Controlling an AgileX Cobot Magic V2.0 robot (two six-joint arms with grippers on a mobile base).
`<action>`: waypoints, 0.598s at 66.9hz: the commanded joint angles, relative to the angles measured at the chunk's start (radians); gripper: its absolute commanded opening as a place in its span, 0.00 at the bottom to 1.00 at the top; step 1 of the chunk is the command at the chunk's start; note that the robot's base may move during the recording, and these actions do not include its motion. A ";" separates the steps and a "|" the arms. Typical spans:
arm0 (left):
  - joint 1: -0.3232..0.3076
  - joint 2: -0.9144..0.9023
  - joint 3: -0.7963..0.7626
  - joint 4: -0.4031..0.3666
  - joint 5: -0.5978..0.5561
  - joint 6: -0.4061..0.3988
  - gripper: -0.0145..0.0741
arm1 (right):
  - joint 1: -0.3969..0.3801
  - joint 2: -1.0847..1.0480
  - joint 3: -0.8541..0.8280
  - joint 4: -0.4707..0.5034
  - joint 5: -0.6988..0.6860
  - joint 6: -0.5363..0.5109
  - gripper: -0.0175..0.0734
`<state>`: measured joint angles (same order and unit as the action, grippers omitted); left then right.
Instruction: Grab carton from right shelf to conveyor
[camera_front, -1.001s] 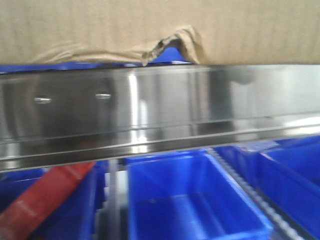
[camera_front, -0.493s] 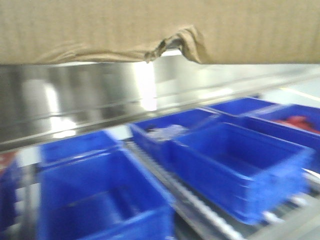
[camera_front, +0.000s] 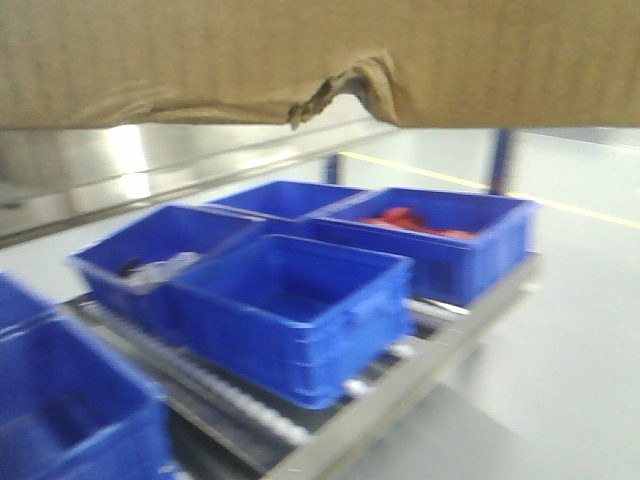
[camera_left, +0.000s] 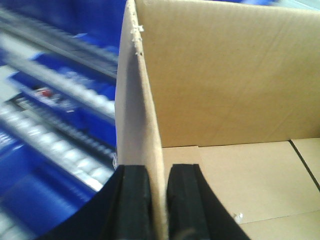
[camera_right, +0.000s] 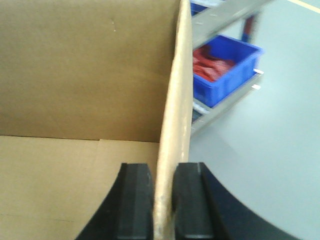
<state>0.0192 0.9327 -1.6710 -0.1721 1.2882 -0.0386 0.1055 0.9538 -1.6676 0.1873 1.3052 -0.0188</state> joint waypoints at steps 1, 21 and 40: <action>-0.002 -0.009 -0.007 -0.045 -0.067 0.002 0.14 | -0.001 -0.010 -0.004 0.008 -0.084 -0.010 0.11; -0.002 -0.009 -0.007 -0.045 -0.067 0.002 0.14 | -0.001 -0.010 -0.004 0.008 -0.084 -0.010 0.11; -0.002 -0.009 -0.007 -0.045 -0.067 0.002 0.14 | -0.001 -0.010 -0.004 0.008 -0.084 -0.010 0.11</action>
<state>0.0192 0.9327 -1.6710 -0.1721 1.2882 -0.0386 0.1055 0.9538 -1.6676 0.1873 1.3032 -0.0188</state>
